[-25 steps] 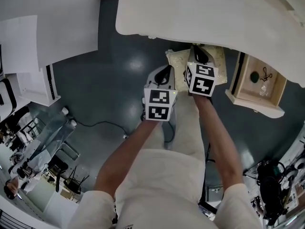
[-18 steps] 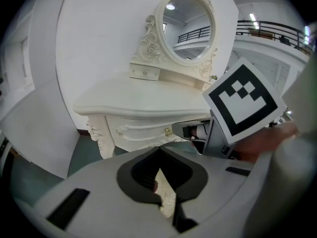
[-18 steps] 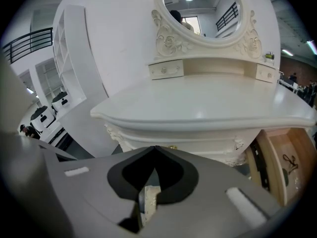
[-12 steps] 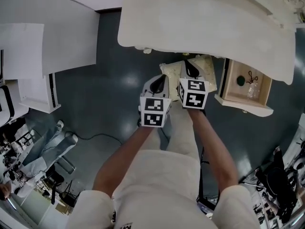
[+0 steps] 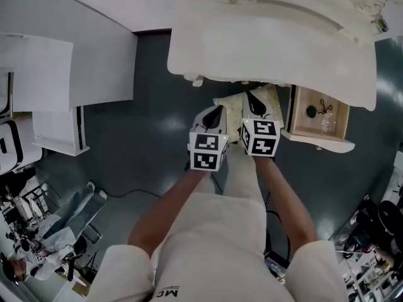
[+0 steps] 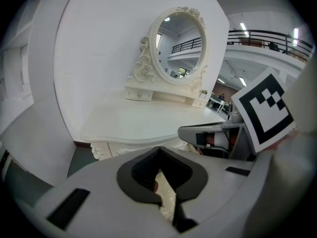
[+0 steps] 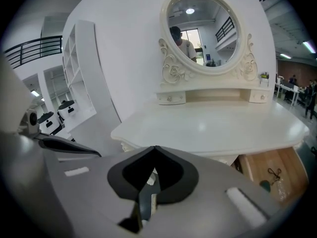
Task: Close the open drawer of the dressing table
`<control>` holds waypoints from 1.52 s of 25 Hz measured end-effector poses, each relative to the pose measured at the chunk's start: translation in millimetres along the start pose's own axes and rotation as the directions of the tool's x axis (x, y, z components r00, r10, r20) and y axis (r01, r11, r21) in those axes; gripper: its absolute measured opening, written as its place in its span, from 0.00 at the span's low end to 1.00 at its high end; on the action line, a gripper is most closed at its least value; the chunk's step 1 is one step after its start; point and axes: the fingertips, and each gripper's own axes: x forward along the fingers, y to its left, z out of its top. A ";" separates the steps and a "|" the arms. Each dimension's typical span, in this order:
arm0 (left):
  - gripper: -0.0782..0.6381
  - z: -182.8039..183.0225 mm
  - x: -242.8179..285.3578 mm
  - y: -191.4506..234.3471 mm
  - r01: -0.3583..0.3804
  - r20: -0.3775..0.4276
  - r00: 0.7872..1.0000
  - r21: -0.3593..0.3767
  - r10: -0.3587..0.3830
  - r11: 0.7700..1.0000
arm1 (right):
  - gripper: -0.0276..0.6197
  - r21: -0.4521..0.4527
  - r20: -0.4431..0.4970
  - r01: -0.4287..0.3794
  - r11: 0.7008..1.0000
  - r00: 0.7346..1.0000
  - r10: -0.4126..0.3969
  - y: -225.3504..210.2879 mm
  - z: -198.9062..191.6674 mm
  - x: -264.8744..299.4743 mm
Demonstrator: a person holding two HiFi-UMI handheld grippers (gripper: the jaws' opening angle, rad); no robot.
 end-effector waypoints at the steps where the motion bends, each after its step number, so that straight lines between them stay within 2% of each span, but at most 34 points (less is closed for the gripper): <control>1: 0.12 3.7 -4.9 -1.1 0.005 0.006 1.000 0.005 -0.005 1.000 | 0.05 -0.001 0.008 -0.003 1.000 1.000 0.003 3.7 3.3 -4.9; 12: 0.12 25.7 -56.8 -12.0 0.056 0.048 0.997 0.045 -0.058 0.997 | 0.05 -0.030 0.089 -0.036 0.999 0.995 0.039 42.6 37.1 -57.7; 19: 0.12 43.1 -92.0 -11.4 0.077 0.104 0.991 0.056 -0.082 0.995 | 0.05 -0.048 0.158 -0.041 0.998 0.986 0.048 63.7 59.2 -89.0; 25: 0.12 60.3 -123.2 -14.9 0.095 0.156 0.981 0.117 -0.113 0.989 | 0.05 -0.067 0.226 -0.037 0.997 0.973 0.051 83.8 76.0 -119.8; 31: 0.12 72.7 -157.3 -24.2 0.117 0.213 0.966 0.132 -0.143 0.984 | 0.05 -0.084 0.296 -0.040 0.996 0.953 0.064 111.3 85.7 -158.5; 38: 0.12 68.7 -189.5 -44.1 0.160 0.258 0.944 0.179 -0.203 0.971 | 0.05 -0.088 0.342 -0.037 0.995 0.938 0.065 132.6 89.4 -188.0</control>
